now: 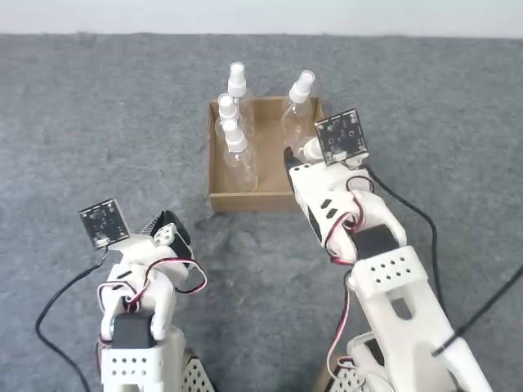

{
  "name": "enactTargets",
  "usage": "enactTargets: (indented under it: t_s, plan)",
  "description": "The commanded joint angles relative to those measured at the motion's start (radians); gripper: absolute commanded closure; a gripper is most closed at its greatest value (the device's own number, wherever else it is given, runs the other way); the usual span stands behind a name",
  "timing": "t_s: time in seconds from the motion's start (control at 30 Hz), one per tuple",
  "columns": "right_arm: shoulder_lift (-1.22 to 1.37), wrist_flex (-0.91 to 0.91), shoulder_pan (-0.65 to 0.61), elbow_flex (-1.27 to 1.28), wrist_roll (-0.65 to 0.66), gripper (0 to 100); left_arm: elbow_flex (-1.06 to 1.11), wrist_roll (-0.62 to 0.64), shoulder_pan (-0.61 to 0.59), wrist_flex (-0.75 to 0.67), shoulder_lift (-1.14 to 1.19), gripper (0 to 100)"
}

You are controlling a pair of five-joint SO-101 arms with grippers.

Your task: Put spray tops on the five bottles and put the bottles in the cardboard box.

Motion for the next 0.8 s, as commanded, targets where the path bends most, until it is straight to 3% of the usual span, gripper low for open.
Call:
enactTargets:
  t_s: [0.0,0.4,0.77]
  plan:
    - [0.045,-0.079,0.028,-0.078,-0.015,92.5,-0.013,-0.009,-0.002,0.005,-0.018,99]
    - [0.294,-0.225,0.027,-0.078,-0.015,92.6,-0.013,-0.009,-0.002,0.005,-0.018,99]
    - [0.39,-0.239,0.027,-0.08,-0.009,92.5,-0.013,-0.009,-0.002,0.005,-0.018,99]
